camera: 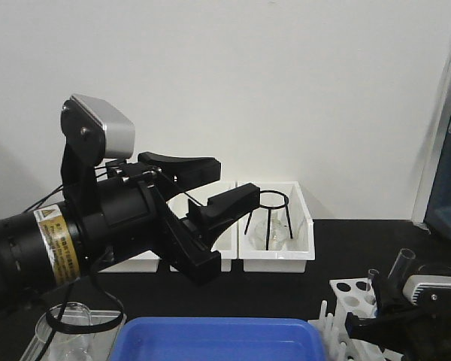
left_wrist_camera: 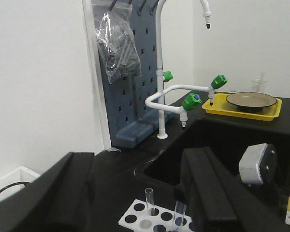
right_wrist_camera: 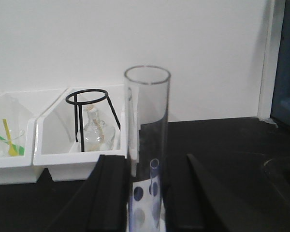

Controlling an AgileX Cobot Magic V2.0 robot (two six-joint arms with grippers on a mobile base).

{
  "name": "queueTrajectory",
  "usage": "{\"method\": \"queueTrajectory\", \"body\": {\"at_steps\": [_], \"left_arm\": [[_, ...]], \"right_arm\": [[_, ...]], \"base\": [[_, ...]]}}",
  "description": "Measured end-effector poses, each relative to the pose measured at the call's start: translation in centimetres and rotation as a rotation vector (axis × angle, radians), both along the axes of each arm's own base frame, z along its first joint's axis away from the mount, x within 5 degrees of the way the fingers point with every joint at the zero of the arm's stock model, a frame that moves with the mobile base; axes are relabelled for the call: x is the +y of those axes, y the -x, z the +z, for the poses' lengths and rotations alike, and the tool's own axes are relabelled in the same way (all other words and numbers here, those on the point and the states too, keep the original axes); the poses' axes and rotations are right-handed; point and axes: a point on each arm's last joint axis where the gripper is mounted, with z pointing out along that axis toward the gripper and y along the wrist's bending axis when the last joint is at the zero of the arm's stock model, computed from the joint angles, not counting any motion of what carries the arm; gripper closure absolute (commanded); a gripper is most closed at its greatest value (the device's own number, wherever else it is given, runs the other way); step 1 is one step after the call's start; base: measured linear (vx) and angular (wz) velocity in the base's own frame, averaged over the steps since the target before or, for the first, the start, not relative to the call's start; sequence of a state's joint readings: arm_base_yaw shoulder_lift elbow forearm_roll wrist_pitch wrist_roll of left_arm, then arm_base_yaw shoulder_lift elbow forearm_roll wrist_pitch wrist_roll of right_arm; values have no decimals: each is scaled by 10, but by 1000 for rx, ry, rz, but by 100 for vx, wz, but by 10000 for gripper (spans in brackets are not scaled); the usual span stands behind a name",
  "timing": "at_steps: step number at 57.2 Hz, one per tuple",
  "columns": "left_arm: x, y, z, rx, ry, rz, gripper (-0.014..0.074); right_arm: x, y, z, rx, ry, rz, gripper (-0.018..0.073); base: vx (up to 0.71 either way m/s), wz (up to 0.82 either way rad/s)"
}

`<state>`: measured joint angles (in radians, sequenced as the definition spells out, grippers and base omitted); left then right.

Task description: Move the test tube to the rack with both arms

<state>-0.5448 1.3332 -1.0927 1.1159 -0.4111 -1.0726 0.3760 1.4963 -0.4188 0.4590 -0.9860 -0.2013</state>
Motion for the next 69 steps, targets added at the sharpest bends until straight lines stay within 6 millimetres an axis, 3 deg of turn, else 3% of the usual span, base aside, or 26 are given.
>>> {"method": "queueTrajectory", "body": {"at_steps": [29, 46, 56, 69], "left_arm": [[0, 0, 0, -1, -1, 0, 83], [0, 0, 0, -1, -1, 0, 83], [0, 0, 0, -1, -1, 0, 83], [0, 0, 0, -1, -1, 0, 83]], "right_arm": [[9, -8, -43, 137, 85, 70, 567], [9, -8, -47, 154, 92, 72, 547], [9, -8, -47, 154, 92, 72, 434], [9, -8, -47, 154, 92, 72, 180]], "base": [[0, 0], [0, 0], [0, 0], [0, 0]]}}
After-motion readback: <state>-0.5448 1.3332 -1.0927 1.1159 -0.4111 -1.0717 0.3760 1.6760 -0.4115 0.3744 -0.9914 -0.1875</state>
